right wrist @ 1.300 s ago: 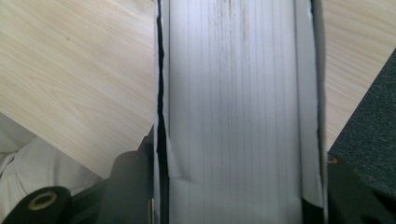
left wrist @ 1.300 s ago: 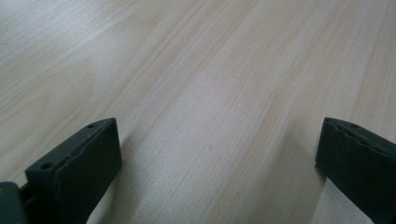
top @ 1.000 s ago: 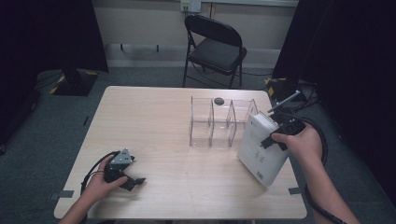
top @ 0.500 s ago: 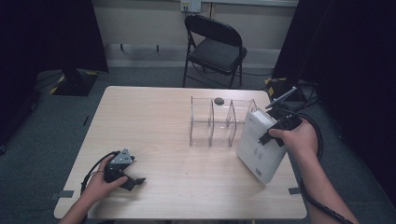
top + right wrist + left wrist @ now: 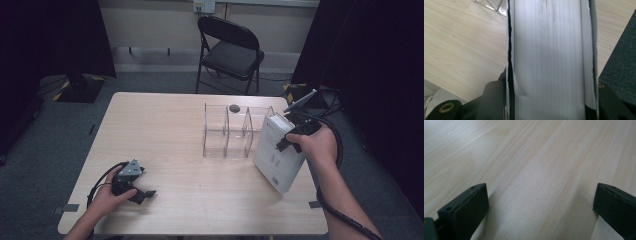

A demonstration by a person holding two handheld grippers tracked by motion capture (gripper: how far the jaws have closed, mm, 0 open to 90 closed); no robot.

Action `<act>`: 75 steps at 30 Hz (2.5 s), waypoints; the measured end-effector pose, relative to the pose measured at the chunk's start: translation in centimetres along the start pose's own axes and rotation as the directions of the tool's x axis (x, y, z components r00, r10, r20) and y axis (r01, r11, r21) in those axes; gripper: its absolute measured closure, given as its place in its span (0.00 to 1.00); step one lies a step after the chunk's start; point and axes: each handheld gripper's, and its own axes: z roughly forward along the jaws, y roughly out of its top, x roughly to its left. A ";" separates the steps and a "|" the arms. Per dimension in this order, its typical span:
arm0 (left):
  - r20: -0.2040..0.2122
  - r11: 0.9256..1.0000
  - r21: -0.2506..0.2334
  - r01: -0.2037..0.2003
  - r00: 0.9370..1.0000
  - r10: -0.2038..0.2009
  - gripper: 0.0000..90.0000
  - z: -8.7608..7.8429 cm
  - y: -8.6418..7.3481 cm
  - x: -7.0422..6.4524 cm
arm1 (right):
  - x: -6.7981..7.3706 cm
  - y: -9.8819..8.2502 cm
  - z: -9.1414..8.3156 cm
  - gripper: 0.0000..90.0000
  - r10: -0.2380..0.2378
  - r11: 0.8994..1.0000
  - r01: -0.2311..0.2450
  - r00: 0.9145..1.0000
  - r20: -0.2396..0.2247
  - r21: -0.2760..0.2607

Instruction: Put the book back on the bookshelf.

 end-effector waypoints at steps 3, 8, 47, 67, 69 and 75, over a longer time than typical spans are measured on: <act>0.000 1.000 -0.001 0.000 1.000 0.000 0.00 0.0 0.0 0.0 | -0.1 0.2 0.0 0.58 0.002 1.000 -0.002 1.000 0.001 0.000; 0.000 1.000 -0.001 0.001 1.000 -0.001 0.00 0.0 0.0 0.0 | -0.1 0.5 0.1 0.58 0.008 1.000 -0.008 1.000 0.009 -0.002; 0.006 1.000 -0.001 -0.002 1.000 0.002 0.00 0.1 0.1 0.1 | -0.1 3.8 -0.2 0.58 0.111 0.993 -0.110 0.993 0.036 -0.052; 0.006 1.000 -0.002 -0.002 1.000 0.002 0.00 0.1 0.1 0.1 | -0.6 5.1 0.4 0.58 0.143 0.988 -0.140 0.989 0.042 -0.060; 0.006 1.000 -0.002 -0.001 1.000 0.001 0.00 0.1 0.1 0.1 | -0.6 5.3 0.4 0.58 0.147 0.987 -0.144 0.988 0.047 -0.064; 0.006 1.000 -0.002 -0.001 1.000 0.001 0.00 0.1 0.1 0.1 | -0.7 5.7 0.5 0.58 0.156 0.986 -0.153 0.987 0.048 -0.073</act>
